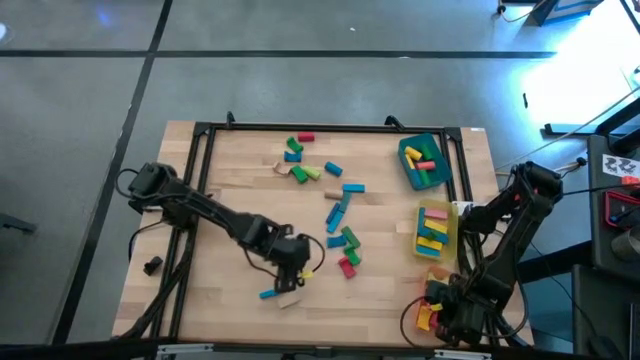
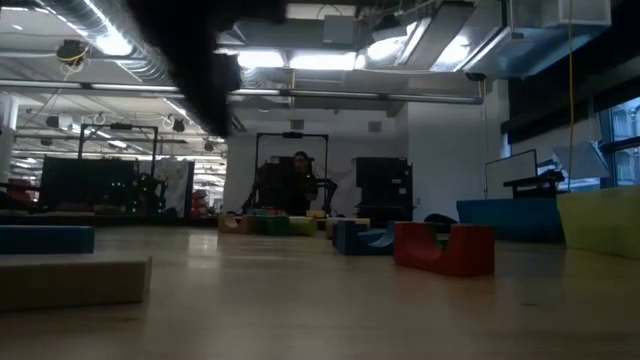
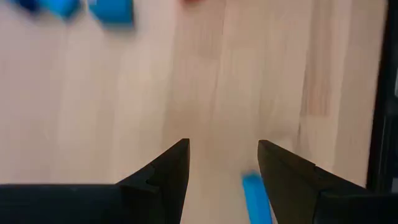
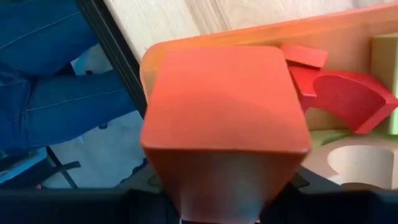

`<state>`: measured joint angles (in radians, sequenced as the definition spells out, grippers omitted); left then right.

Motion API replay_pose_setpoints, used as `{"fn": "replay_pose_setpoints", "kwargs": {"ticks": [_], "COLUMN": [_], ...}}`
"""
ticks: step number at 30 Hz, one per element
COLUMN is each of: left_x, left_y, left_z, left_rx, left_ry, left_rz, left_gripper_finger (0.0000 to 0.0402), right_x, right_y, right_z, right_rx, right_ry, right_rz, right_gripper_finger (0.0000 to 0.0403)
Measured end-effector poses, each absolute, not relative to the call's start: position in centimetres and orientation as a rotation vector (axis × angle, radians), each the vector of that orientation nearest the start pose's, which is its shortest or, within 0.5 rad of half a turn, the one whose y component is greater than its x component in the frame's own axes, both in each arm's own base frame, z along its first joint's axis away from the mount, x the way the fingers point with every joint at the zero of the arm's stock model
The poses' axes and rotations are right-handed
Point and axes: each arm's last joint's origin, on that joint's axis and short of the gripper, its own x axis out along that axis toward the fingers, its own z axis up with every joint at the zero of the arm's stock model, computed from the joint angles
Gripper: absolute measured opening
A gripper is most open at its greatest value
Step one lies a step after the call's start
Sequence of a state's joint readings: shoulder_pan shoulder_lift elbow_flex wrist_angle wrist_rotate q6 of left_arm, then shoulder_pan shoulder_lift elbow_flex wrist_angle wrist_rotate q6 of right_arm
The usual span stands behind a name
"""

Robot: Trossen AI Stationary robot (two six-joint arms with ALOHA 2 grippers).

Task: Sort blocks by size
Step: Put the orange arch block into the orange bin, then put the blue rectangular block into the yellow bin

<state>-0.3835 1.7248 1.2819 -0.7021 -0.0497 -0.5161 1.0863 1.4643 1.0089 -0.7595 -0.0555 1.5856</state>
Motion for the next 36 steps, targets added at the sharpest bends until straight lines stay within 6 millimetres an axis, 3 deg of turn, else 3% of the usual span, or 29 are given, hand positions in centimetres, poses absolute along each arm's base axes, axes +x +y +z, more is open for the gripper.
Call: {"fn": "replay_pose_setpoints", "kwargs": {"ticks": [8,14,22,36], "left_x": [29.6,27.6,26.2,25.2], "left_y": [-16.9,-18.9,-19.7,-19.5], "left_z": [22.1,20.4,18.4,15.6], "left_rx": [-0.172,-0.173,-0.242,-0.255], "left_ry": [1.254,1.303,1.315,1.254], "left_rz": [-0.036,-0.030,0.037,0.064], "left_gripper_finger": [0.0175,0.0175,0.0175,0.0175], "right_x": [12.4,12.2,12.3,12.4], "right_y": [23.9,23.5,23.6,23.8], "right_z": [22.0,21.9,21.9,22.0], "right_rx": [0.639,0.629,0.642,0.657], "right_ry": [1.501,1.496,1.491,1.484], "right_rz": [-0.128,-0.192,-0.177,-0.158], "right_gripper_finger": [0.0151,0.0204,0.0260,0.0258]}}
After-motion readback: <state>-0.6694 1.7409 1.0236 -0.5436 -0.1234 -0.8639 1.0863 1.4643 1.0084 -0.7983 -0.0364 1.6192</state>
